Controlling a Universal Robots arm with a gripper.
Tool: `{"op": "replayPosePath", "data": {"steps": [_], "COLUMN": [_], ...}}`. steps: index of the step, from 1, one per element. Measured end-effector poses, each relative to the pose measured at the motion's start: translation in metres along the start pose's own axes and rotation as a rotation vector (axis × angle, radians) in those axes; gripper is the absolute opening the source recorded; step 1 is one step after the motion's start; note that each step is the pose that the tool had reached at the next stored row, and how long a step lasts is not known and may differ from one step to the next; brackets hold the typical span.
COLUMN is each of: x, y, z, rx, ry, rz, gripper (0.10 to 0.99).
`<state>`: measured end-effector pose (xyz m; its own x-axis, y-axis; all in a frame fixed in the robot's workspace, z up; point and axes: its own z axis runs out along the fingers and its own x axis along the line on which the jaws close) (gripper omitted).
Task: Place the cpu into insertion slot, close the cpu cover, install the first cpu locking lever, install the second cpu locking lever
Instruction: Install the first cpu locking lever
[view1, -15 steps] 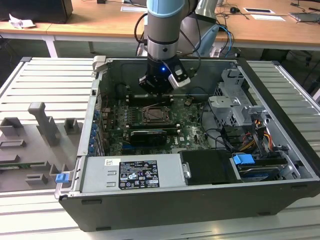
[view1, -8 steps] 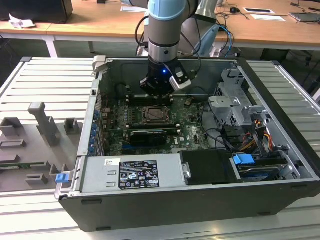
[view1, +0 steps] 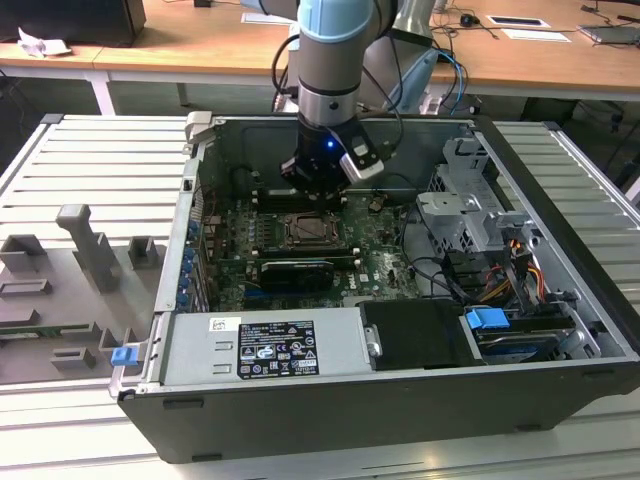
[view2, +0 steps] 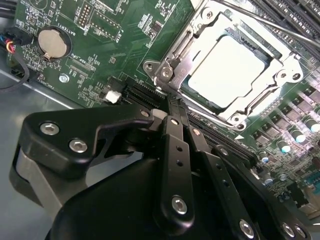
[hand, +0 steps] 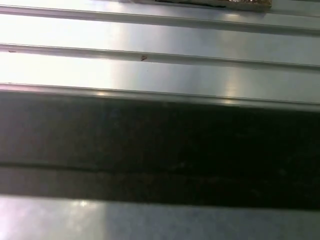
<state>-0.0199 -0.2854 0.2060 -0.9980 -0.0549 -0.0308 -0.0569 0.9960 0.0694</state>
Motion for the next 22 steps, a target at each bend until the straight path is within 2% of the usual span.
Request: {"op": "replayPosePath", "data": {"steps": [10, 13, 14, 15, 17, 18, 22], "x": [-0.0003, -0.0007, -0.0007, -0.0007, -0.001, -0.0011, -0.0011], "y": [-0.0004, -0.0004, -0.0004, -0.0003, 0.0004, 0.0006, 0.0003], "z": [0.0048, 0.0055, 0.0055, 0.0049, -0.0061, -0.0084, -0.0083], "rx": [0.034, 0.025, 0.018, 0.017, 0.017, 0.017, 0.017], "ry": [0.0023, 0.0014, 0.0009, 0.0007, 0.001, 0.001, 0.001], "rz": [-0.001, -0.001, -0.001, -0.001, -0.001, -0.001, -0.001], "gripper": [0.106, 0.106, 0.106, 0.106, 0.106, 0.106, 0.106]}}
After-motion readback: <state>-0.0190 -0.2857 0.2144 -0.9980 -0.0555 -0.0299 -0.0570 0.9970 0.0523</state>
